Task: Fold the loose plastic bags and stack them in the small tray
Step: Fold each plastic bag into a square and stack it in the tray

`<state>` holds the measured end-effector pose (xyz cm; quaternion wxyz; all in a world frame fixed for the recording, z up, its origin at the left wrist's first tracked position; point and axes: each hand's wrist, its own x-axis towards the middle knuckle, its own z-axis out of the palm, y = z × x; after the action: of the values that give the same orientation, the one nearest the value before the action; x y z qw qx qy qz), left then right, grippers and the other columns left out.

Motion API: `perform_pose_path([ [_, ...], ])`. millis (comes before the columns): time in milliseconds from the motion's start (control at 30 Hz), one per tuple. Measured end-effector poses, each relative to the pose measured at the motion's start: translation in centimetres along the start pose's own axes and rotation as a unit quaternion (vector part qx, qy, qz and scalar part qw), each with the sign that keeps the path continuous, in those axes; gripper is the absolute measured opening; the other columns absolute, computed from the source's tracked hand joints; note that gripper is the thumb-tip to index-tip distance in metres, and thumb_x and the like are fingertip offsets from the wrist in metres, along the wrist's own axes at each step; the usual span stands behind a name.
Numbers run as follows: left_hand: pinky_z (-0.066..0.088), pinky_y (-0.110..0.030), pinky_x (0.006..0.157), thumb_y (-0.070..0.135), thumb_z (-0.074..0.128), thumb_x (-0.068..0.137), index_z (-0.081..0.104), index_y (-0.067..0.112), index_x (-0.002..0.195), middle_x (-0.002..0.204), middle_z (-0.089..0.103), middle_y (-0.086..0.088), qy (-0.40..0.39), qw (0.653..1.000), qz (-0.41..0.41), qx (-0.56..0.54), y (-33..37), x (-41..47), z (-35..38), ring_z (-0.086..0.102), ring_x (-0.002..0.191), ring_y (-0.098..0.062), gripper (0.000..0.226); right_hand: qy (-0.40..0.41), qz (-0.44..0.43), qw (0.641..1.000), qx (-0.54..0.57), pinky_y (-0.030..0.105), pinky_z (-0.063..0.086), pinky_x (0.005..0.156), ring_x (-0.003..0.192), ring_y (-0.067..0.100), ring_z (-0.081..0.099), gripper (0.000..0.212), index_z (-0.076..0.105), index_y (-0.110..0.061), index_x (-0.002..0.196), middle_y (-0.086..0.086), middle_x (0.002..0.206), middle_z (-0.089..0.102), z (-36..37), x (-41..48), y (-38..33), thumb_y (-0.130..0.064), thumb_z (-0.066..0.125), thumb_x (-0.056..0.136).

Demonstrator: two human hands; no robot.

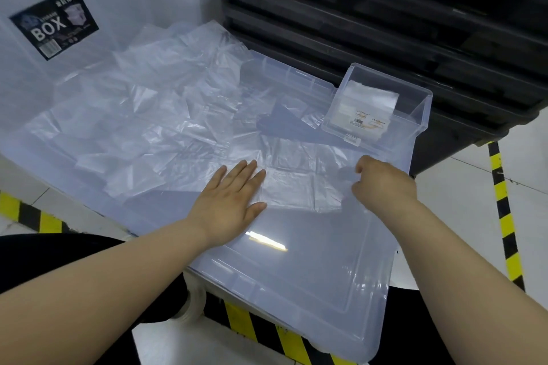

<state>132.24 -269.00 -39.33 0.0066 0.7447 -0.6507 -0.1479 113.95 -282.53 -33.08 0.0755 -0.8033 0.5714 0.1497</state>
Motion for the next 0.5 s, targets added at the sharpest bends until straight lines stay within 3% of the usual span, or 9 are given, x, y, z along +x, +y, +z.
perform_pose_path([
  [67, -0.027, -0.018, 0.095, 0.069, -0.031, 0.048, -0.012, 0.024, 0.146, 0.151, -0.021, 0.009, -0.003, 1.0, 0.002, 0.001, 0.0, 0.0, 0.1, -0.023, 0.135, -0.003, 0.11, 0.064, -0.004, 0.997, -0.047, 0.032, 0.033, 0.097, 0.123, 0.029, 0.039, 0.043, 0.037, -0.01, 0.134, 0.011, 0.136, 0.043, -0.1, -0.2, 0.5, -0.011, 0.044, 0.092],
  [133, -0.028, -0.018, 0.094, 0.073, -0.041, 0.04, -0.015, 0.023, 0.145, 0.144, -0.025, 0.013, 0.001, 1.0, 0.003, -0.004, 0.0, 0.0, 0.0, -0.027, 0.125, 0.002, 0.12, 0.126, -0.061, 0.99, -0.009, 0.037, 0.025, 0.109, 0.135, 0.032, 0.029, 0.049, 0.035, -0.006, 0.139, 0.017, 0.147, 0.029, 0.8, -0.9, -0.6, -0.009, 0.046, 0.091],
  [200, -0.028, -0.018, 0.095, 0.072, -0.046, 0.036, -0.017, 0.022, 0.144, 0.14, -0.026, 0.015, 0.0, 1.0, -0.005, -0.006, 0.0, -0.1, 0.1, -0.028, 0.121, 0.003, 0.122, 0.197, -0.19, 0.961, 0.033, 0.051, 0.038, 0.101, 0.123, 0.041, 0.047, 0.049, 0.052, 0.004, 0.125, 0.027, 0.134, 0.045, 2.7, -1.6, -2.8, -0.016, 0.055, 0.08],
  [233, -0.028, -0.018, 0.096, 0.072, -0.045, 0.037, -0.017, 0.022, 0.144, 0.141, -0.026, 0.015, 0.003, 1.0, -0.008, -0.009, 0.0, -0.1, 0.1, -0.028, 0.121, 0.003, 0.122, 0.166, -0.254, 0.952, 0.032, 0.052, 0.038, 0.096, 0.116, 0.04, 0.053, 0.053, 0.057, 0.005, 0.119, 0.027, 0.128, 0.052, 3.2, -2.1, -3.9, -0.026, 0.052, 0.077],
  [267, -0.028, -0.019, 0.096, 0.072, -0.047, 0.035, -0.017, 0.021, 0.144, 0.139, -0.026, 0.016, 0.003, 1.0, -0.008, -0.01, 0.0, -0.1, 0.1, -0.028, 0.121, 0.003, 0.124, 0.126, -0.303, 0.944, 0.017, 0.047, 0.03, 0.1, 0.121, 0.038, 0.049, 0.061, 0.054, 0.004, 0.123, 0.026, 0.131, 0.05, 3.8, -2.7, -4.8, -0.035, 0.043, 0.078],
  [333, -0.028, -0.019, 0.095, 0.067, -0.053, 0.029, -0.016, 0.021, 0.144, 0.134, -0.028, 0.016, -0.005, 1.0, -0.003, 0.006, -0.1, 0.0, -0.1, -0.028, 0.121, 0.003, 0.13, 0.043, -0.334, 0.942, 0.008, 0.031, -0.002, 0.11, 0.142, 0.026, 0.011, 0.075, 0.023, -0.002, 0.144, 0.017, 0.153, 0.015, 4.8, -3.4, -5.5, -0.048, 0.021, 0.086],
  [367, -0.028, -0.019, 0.095, 0.066, -0.053, 0.028, -0.016, 0.02, 0.145, 0.133, -0.028, 0.015, -0.007, 1.0, 0.0, 0.007, -0.2, 0.1, -0.1, -0.029, 0.121, 0.002, 0.131, -0.005, -0.328, 0.944, -0.006, 0.025, -0.014, 0.107, 0.143, 0.019, -0.006, 0.078, 0.006, -0.007, 0.148, 0.01, 0.156, -0.004, 4.9, -3.5, -5.2, -0.055, 0.012, 0.086],
  [433, -0.027, -0.019, 0.096, 0.068, -0.052, 0.027, -0.015, 0.02, 0.145, 0.132, -0.028, 0.015, -0.018, 1.0, 0.003, 0.004, -0.4, 0.2, -0.3, -0.029, 0.121, 0.002, 0.133, -0.029, -0.32, 0.946, -0.047, 0.02, -0.018, 0.104, 0.142, 0.014, -0.014, 0.081, -0.007, -0.013, 0.148, 0.003, 0.155, -0.016, 5.2, -3.0, -4.2, -0.06, 0.003, 0.082],
  [500, -0.024, -0.021, 0.1, 0.072, -0.049, 0.027, -0.014, 0.021, 0.146, 0.133, -0.029, 0.015, -0.026, 1.0, 0.014, 0.009, -0.7, 0.1, -0.5, -0.028, 0.123, 0.002, 0.134, -0.029, -0.301, 0.952, -0.05, 0.02, -0.012, 0.11, 0.143, 0.014, -0.012, 0.07, -0.006, -0.013, 0.148, 0.003, 0.155, -0.015, 4.8, -2.7, -3.9, -0.053, 0.015, 0.095],
])
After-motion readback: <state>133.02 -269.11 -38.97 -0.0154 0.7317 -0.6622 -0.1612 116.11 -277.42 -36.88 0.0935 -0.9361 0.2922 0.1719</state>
